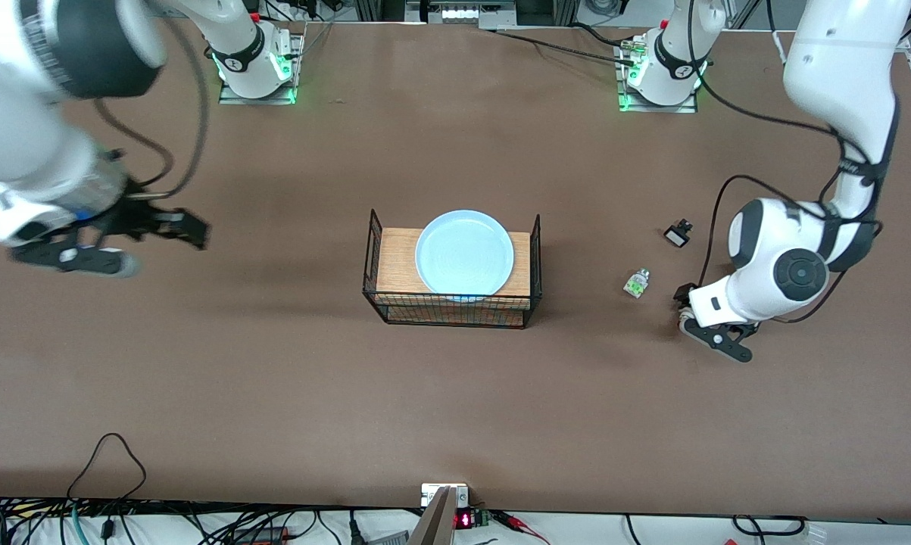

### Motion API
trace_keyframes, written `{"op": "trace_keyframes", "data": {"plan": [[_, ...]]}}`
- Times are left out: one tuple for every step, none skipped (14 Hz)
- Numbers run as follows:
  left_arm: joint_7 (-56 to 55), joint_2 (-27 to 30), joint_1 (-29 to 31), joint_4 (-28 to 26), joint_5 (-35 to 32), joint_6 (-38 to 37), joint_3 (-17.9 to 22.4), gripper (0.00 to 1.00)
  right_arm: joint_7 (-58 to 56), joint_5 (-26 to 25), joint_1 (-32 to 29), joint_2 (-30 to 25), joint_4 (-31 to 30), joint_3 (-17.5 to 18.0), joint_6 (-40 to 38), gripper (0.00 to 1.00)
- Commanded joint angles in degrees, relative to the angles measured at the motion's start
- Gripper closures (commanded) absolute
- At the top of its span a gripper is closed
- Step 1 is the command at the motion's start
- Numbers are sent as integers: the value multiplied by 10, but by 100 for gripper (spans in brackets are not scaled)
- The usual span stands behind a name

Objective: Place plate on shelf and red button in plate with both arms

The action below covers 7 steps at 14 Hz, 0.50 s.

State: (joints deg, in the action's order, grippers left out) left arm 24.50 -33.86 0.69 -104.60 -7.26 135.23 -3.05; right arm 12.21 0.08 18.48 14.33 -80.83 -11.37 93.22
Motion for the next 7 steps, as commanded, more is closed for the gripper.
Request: {"op": "trace_keyframes", "data": {"plan": [[16, -9, 6, -17, -13, 25, -4, 0, -73, -14, -55, -1, 0, 8, -9, 0], [16, -9, 6, -24, -13, 25, -4, 1, -113, -14, -77, -4, -4, 8, -9, 0], [17, -9, 7, -27, -13, 23, -4, 3, -152, -13, -97, -11, -7, 9, -10, 0], [17, -7, 7, -37, -12, 21, -4, 5, -169, -12, -111, -18, -12, 11, -10, 0], [19, -5, 7, -43, -12, 20, -4, 10, -172, -11, -121, -25, -16, 14, -10, 0], [20, -4, 8, -46, -12, 19, -4, 19, -167, -7, -135, -30, -20, 26, -10, 0], [20, -3, 8, -46, -12, 15, -4, 33, -165, -4, -155, -34, -24, 47, -10, 0]]}}
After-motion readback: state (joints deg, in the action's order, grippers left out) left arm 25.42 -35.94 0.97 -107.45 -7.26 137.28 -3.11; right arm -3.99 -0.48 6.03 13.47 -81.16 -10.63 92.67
